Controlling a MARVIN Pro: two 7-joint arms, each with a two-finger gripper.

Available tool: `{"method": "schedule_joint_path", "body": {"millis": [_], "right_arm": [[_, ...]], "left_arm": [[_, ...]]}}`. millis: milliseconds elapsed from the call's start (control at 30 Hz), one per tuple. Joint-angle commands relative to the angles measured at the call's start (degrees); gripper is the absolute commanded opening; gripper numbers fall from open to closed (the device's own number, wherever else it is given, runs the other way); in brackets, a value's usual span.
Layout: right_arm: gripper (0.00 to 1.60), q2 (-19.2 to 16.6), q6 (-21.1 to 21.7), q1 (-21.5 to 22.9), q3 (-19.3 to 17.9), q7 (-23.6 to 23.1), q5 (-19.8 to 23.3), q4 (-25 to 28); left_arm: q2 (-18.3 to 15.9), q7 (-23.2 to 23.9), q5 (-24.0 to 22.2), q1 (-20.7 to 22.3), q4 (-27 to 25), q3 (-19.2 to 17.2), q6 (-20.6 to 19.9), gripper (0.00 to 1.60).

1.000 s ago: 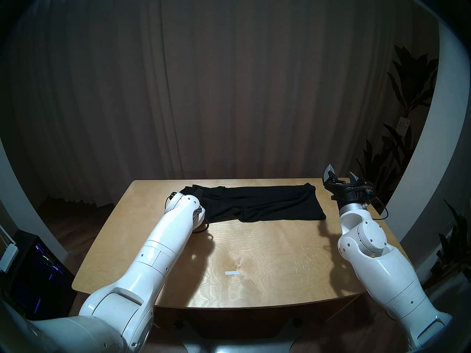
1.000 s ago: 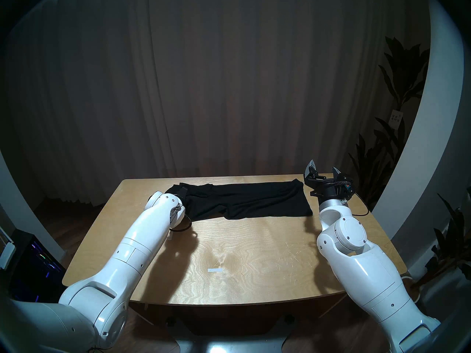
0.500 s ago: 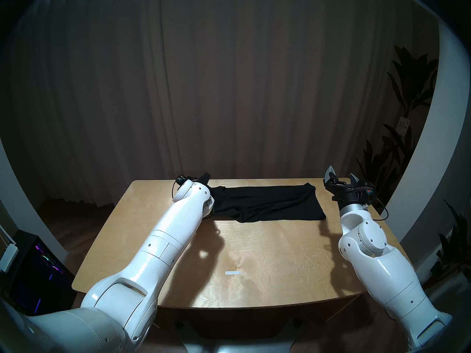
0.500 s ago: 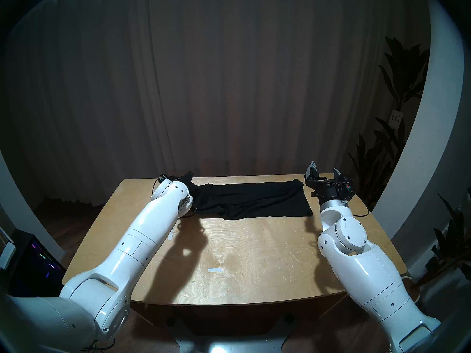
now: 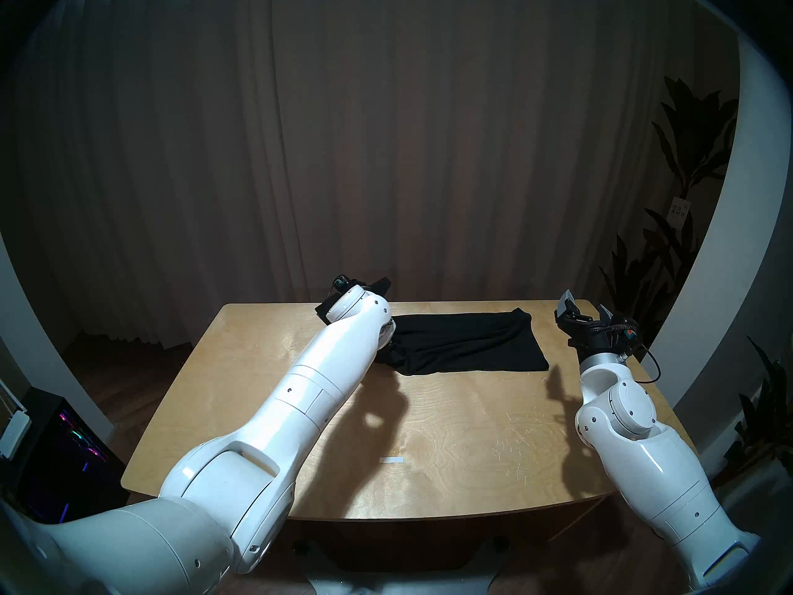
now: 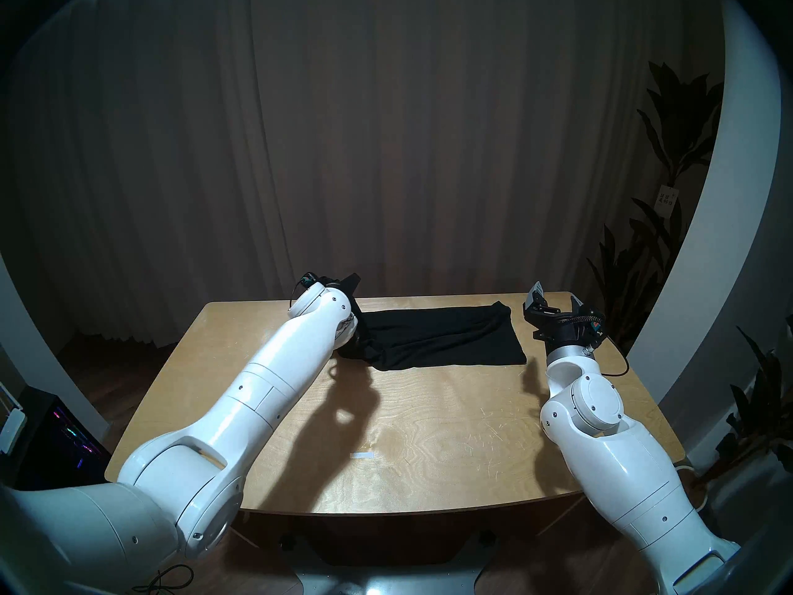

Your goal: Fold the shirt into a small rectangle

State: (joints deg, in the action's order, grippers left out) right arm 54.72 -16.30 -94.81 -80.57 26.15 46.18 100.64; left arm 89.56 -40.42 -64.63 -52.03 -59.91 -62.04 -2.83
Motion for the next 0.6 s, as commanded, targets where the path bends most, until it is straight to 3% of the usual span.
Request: {"method": "schedule_joint_path", "body": {"millis": [0,467,567], "right_arm": [[1.60,-0.4,-1.6,-1.8,-1.9,0.6,0.4,1.1],[1.60,-1.1,-3.2,-5.2,-4.5,2.0,2.0,1.7],[1.60,-1.2,-3.4,-5.8,-4.8,2.1,2.3,1.8]], "left_arm": [[5.6,1.1,2.6,6.2,1.7,2.1,-0.8,0.00],[13.8,0.1,6.8,13.4,12.6,8.3,-1.8,0.00],[15.4,-0.1,7.9,13.4,14.1,9.5,-1.2,0.00]]}}
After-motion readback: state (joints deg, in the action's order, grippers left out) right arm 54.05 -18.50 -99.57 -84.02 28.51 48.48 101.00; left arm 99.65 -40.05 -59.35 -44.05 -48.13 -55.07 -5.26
